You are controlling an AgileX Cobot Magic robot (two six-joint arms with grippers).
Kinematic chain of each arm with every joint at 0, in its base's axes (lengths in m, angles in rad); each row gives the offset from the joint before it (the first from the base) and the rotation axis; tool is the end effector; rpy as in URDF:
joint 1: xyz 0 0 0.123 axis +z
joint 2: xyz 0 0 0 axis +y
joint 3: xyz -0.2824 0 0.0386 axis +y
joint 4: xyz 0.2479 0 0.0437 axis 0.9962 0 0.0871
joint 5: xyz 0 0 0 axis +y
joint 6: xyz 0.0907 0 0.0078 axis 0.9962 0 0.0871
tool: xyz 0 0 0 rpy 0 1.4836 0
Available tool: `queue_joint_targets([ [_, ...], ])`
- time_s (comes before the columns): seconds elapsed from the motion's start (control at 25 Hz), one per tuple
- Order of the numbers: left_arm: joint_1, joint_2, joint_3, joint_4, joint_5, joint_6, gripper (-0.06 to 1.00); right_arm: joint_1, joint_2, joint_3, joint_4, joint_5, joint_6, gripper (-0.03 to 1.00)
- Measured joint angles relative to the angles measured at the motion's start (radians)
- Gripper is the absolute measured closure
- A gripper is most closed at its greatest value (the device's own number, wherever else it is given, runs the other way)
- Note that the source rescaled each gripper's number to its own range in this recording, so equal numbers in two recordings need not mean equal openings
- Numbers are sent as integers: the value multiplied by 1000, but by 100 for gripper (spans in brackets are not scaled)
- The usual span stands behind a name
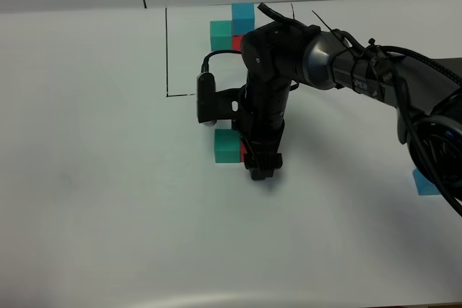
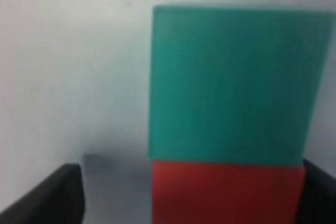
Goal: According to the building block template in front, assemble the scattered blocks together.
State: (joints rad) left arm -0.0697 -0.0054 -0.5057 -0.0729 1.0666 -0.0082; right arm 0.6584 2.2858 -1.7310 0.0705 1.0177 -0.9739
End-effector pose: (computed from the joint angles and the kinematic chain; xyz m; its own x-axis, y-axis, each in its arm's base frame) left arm -0.0071 -0.0053 0.2784 -0.4543 -0.0117 -0.8908 0.1067 0.9920 -0.0675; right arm 0.3572 0.2832 0.1269 0.0286 -0.9946 -0.0993 -0.9991 -0.0253 -0.0343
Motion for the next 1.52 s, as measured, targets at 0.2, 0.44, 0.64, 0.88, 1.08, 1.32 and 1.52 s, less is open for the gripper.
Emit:
queue_joint_targets([
  [0.2, 0, -1, 0, 0, 0, 0, 20, -65, -116, 38, -40, 14, 171, 33],
  [0.44, 0, -1, 0, 0, 0, 0, 20, -175, -317, 268, -214, -51, 553, 32],
  [0.64, 0, -1, 0, 0, 0, 0, 20, -308, -505, 523, -237, -149, 811, 32],
  [0.88, 0, -1, 0, 0, 0, 0, 20, -433, -634, 771, -225, -264, 1033, 32],
  [1.08, 0, -1, 0, 0, 0, 0, 20, -489, -642, 866, -170, -333, 1053, 32],
  [1.32, 0, -1, 0, 0, 0, 0, 20, -533, -599, 891, -143, -420, 1025, 35],
  [1.52, 0, -2, 0, 0, 0, 0, 20, -562, -552, 896, -139, -447, 995, 52],
])
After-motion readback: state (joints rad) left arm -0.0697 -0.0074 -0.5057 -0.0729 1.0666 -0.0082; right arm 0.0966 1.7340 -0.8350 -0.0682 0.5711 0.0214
